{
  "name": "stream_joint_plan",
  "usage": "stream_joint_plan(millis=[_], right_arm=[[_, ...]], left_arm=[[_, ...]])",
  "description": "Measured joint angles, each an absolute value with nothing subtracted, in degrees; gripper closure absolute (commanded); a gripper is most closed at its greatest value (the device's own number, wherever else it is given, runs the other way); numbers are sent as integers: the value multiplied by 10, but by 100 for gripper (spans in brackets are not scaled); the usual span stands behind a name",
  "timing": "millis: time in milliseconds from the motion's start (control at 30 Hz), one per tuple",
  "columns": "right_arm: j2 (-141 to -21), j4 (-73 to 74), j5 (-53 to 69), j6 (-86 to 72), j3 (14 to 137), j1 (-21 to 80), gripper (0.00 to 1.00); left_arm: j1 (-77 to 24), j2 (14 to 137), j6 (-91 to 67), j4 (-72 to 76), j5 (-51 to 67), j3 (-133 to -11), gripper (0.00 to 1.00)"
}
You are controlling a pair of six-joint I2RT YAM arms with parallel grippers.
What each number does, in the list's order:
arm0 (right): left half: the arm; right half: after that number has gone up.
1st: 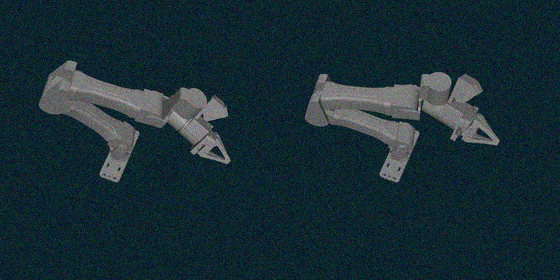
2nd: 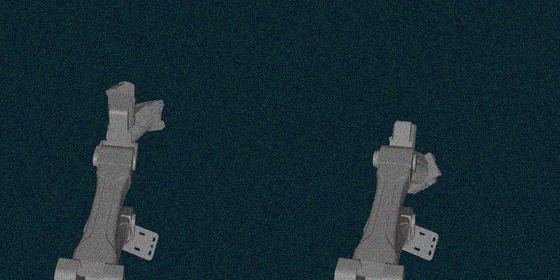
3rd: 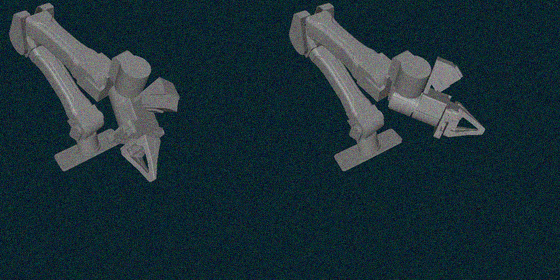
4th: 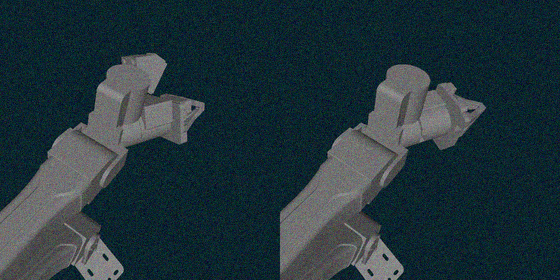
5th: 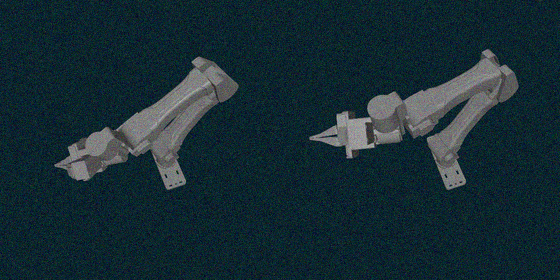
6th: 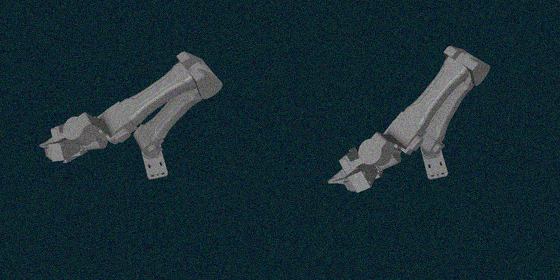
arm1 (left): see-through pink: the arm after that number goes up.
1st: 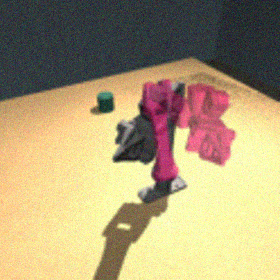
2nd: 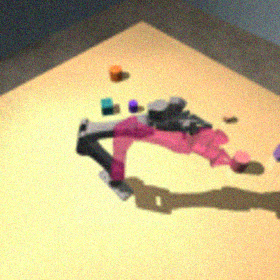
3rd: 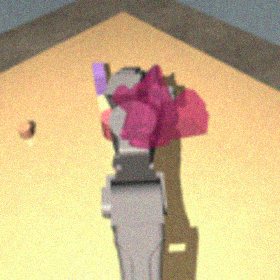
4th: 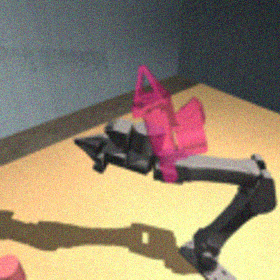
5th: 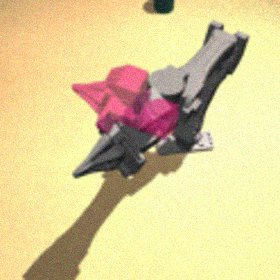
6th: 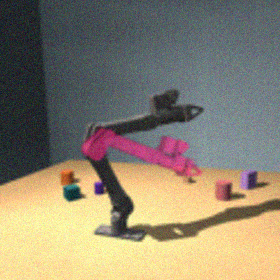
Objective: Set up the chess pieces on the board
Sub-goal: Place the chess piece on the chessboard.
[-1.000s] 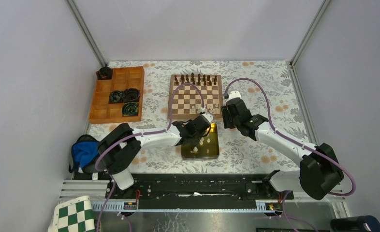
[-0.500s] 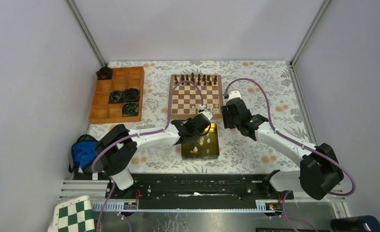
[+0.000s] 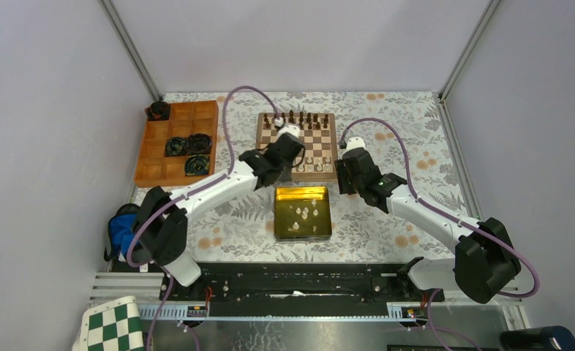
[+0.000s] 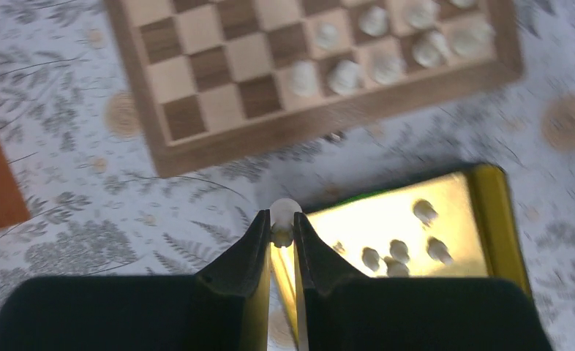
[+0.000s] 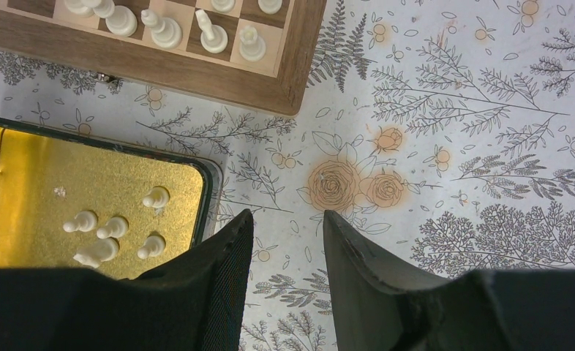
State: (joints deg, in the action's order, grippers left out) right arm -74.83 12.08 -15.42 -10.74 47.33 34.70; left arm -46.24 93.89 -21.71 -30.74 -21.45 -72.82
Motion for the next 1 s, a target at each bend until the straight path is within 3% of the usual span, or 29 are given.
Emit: stream_joint_plan(millis=[300, 1000], right_arm=[[-735, 118, -154, -108, 474, 347, 53], [-732, 116, -154, -108, 474, 347, 53]], left_arm=[[-339, 955, -267, -333, -214, -732, 100], [-272, 1099, -284, -340, -172, -795, 100]])
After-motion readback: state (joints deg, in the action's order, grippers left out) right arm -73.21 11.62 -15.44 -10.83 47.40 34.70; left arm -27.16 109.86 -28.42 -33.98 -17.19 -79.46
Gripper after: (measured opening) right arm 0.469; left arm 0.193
